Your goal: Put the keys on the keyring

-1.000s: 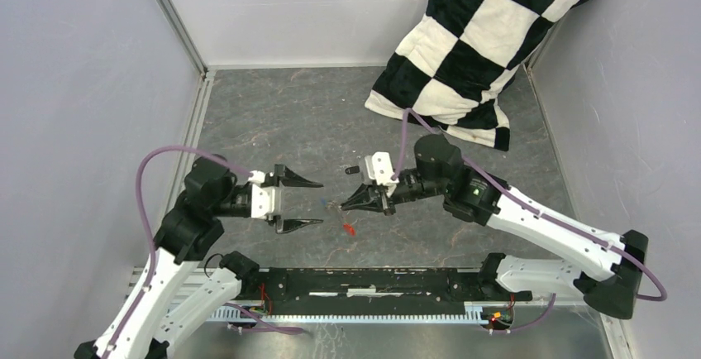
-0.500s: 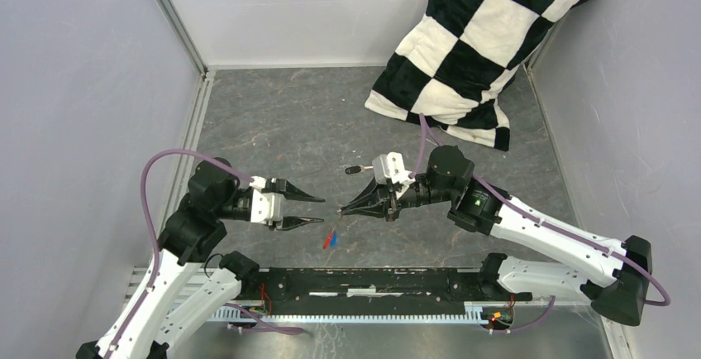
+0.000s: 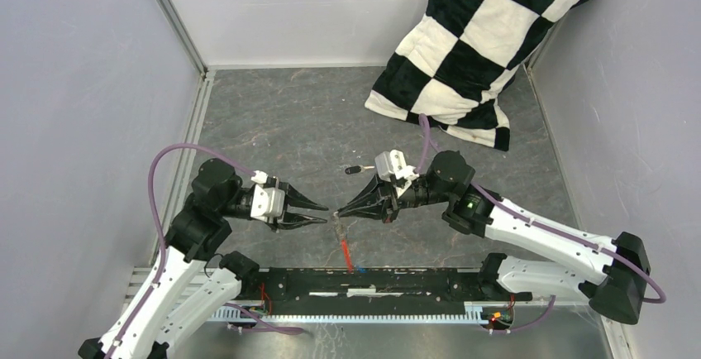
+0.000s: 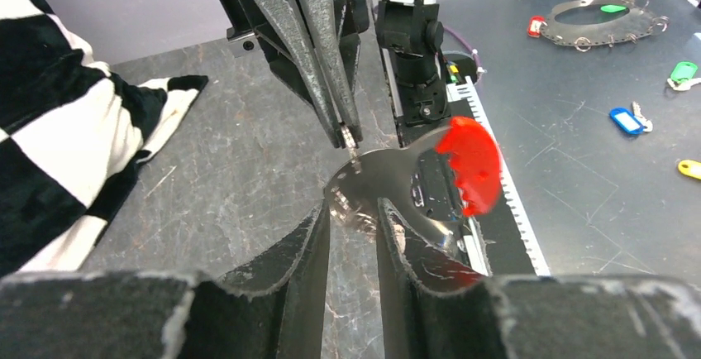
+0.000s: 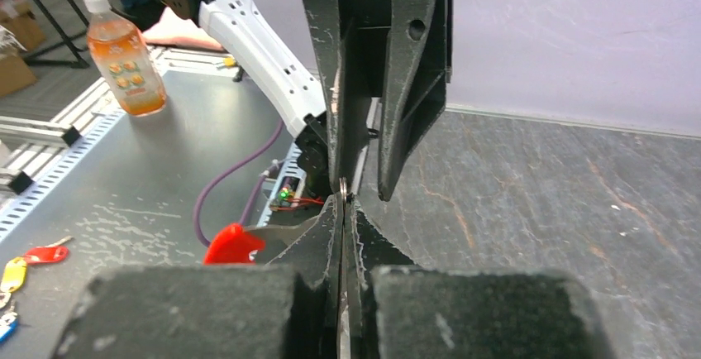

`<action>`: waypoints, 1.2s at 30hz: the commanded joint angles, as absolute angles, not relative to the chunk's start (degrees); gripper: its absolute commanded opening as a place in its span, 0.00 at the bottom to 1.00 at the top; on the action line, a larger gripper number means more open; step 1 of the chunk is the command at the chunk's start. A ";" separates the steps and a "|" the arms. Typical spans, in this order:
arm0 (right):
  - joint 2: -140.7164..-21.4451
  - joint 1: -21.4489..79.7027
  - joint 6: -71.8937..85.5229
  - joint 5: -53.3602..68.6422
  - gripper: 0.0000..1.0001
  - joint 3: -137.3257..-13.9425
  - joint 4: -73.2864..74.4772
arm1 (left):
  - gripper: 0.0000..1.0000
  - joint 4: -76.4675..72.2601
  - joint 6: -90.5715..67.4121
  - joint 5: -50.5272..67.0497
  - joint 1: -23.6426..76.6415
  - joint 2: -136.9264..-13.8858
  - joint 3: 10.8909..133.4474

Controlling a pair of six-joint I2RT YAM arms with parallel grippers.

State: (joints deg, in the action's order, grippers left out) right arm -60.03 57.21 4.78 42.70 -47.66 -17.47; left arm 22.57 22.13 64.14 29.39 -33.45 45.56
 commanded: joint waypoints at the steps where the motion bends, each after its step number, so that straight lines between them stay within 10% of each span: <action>1: -60.31 57.06 12.12 43.59 0.01 -44.96 -31.83 | 0.34 17.70 16.63 66.18 29.53 -33.74 44.75; 19: -61.75 58.77 13.32 39.32 0.01 -42.85 -36.13 | 0.47 14.63 12.47 66.17 29.56 -34.87 44.66; 36: -59.26 60.16 10.94 31.83 0.01 -40.67 -35.85 | 0.19 14.37 10.77 60.31 29.54 -33.67 43.70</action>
